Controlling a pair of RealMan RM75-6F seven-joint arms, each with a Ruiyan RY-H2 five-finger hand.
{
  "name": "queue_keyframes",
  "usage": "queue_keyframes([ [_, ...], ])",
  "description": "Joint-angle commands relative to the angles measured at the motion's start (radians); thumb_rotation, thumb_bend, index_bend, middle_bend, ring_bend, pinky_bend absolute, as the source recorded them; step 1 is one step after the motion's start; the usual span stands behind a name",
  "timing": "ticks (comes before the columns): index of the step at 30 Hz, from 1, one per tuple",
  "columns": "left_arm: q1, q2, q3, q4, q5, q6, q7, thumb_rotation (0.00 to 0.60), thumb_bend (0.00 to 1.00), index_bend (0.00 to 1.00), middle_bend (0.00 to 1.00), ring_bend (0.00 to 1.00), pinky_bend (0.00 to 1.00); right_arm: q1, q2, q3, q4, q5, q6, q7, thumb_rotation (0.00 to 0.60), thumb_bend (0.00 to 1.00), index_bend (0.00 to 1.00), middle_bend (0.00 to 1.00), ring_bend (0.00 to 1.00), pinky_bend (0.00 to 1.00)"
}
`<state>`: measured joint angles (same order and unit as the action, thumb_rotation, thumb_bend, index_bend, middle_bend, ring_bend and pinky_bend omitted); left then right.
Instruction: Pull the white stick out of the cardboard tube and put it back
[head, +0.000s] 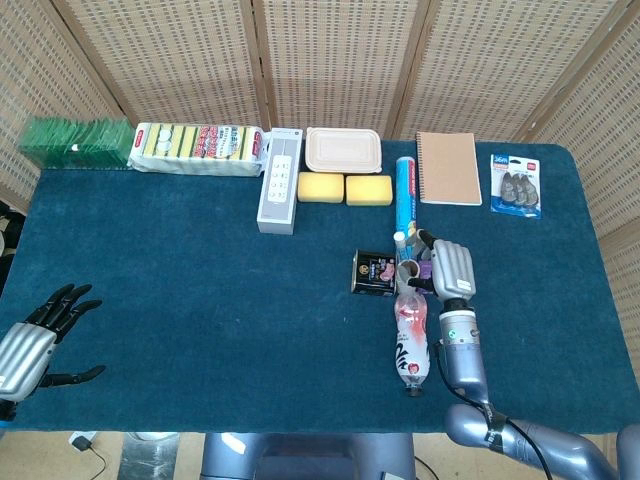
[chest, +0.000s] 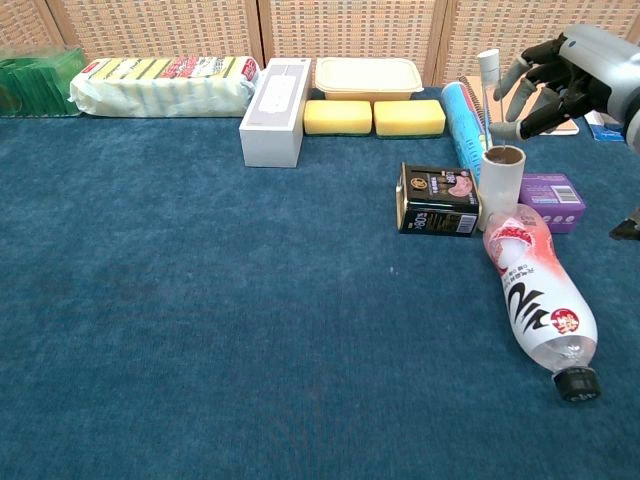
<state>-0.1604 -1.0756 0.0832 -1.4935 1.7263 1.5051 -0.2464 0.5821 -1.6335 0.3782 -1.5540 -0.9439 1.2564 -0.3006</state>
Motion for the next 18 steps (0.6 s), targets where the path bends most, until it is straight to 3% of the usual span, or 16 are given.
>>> queue_keyframes([
  [1,0.000,0.000,0.000,0.000,-0.001,0.000,0.001,0.466,0.11,0.16,0.08,0.03,0.24,0.000,-0.001,-0.003,-0.001,-0.001,0.001,0.001,0.553,0.30,0.41,0.51,0.53,0.48],
  [18,0.001,0.004,0.000,0.004,0.000,0.004,-0.014,0.461,0.11,0.16,0.08,0.03,0.24,0.014,-0.046,-0.014,0.017,0.001,0.010,-0.019,0.553,0.30,0.41,0.51,0.54,0.49],
])
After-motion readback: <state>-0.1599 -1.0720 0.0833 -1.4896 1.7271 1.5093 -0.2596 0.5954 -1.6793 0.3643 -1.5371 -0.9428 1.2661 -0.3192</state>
